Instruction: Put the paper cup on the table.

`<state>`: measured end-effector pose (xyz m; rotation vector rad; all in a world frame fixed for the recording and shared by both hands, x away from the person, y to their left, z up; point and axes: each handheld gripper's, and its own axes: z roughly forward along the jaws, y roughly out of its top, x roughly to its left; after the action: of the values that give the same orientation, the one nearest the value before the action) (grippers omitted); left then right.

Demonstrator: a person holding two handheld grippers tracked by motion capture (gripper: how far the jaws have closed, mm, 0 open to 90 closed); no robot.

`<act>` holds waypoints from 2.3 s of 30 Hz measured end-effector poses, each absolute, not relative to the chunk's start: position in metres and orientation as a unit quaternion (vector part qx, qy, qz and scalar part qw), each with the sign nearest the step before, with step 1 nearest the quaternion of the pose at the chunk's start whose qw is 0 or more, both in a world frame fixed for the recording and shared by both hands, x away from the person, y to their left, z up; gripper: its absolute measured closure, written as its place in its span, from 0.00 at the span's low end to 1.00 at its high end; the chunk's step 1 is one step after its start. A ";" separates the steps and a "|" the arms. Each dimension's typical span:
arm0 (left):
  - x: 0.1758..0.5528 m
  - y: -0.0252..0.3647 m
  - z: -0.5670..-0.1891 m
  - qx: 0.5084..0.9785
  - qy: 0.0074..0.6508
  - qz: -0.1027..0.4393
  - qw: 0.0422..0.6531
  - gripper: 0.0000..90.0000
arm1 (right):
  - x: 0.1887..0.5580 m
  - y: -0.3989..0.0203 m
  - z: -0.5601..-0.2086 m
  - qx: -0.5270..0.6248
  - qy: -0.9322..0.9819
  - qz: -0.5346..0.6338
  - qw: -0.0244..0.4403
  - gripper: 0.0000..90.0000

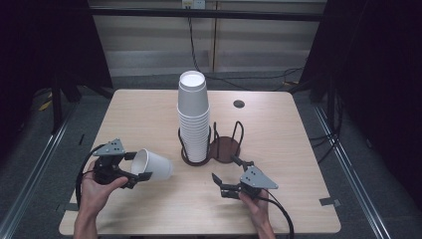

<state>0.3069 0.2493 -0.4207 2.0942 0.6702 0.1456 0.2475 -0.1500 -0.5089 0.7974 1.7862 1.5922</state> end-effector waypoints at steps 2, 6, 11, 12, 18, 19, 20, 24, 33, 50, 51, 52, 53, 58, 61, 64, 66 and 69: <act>0.309 0.252 -0.420 0.847 0.277 0.059 0.450 0.12 | 0.245 -0.154 -0.511 0.307 0.651 0.620 0.312 0.15; 0.313 0.255 -0.420 0.847 0.284 0.062 0.445 0.12 | 0.243 -0.159 -0.512 0.318 0.629 0.635 0.316 0.15; 0.319 0.255 -0.417 0.854 0.290 0.064 0.427 0.13 | 0.242 -0.161 -0.512 0.333 0.625 0.631 0.317 0.15; 0.320 0.256 -0.416 0.856 0.292 0.065 0.422 0.13 | 0.243 -0.162 -0.512 0.334 0.625 0.630 0.317 0.15; 0.328 0.259 -0.410 0.864 0.300 0.073 0.397 0.12 | 0.243 -0.162 -0.512 0.333 0.626 0.631 0.316 0.15; 0.329 0.259 -0.410 0.865 0.301 0.074 0.395 0.12 | 0.243 -0.162 -0.512 0.333 0.626 0.631 0.316 0.15; 0.331 0.260 -0.409 0.867 0.301 0.074 0.390 0.12 | 0.243 -0.162 -0.512 0.333 0.626 0.631 0.316 0.15; 0.338 0.258 -0.409 0.876 0.310 0.075 0.361 0.12 | 0.243 -0.162 -0.512 0.333 0.626 0.631 0.316 0.15; 0.344 0.256 -0.407 0.891 0.322 0.085 0.308 0.12 | 0.243 -0.162 -0.512 0.330 0.627 0.632 0.314 0.15; 0.360 0.250 -0.409 0.916 0.328 0.095 0.212 0.11 | 0.243 -0.162 -0.512 0.330 0.627 0.632 0.314 0.15; 0.360 0.250 -0.409 0.916 0.328 0.095 0.212 0.11 | 0.243 -0.162 -0.512 0.330 0.627 0.632 0.314 0.15; 0.360 0.248 -0.411 0.917 0.327 0.094 0.208 0.11 | 0.243 -0.162 -0.512 0.330 0.627 0.632 0.314 0.15; 0.360 0.248 -0.411 0.917 0.327 0.094 0.208 0.10 | 0.243 -0.162 -0.512 0.330 0.627 0.632 0.314 0.15; 0.362 0.245 -0.414 0.919 0.323 0.101 0.203 0.09 | 0.243 -0.162 -0.512 0.330 0.627 0.632 0.315 0.15; 0.363 0.244 -0.415 0.918 0.323 0.102 0.207 0.08 | 0.243 -0.162 -0.512 0.330 0.627 0.632 0.314 0.15; 0.365 0.244 -0.418 0.912 0.329 0.106 0.223 0.07 | 0.243 -0.162 -0.512 0.331 0.627 0.631 0.314 0.15; 0.365 0.244 -0.419 0.911 0.329 0.108 0.226 0.07 | 0.243 -0.162 -0.512 0.331 0.627 0.631 0.315 0.15; 0.364 0.245 -0.422 0.907 0.333 0.110 0.234 0.07 | 0.243 -0.162 -0.512 0.331 0.627 0.632 0.314 0.15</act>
<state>0.3644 0.2448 -0.4221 2.4904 0.9134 0.3024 0.2427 -0.1619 -0.5121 0.8724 1.6516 1.6644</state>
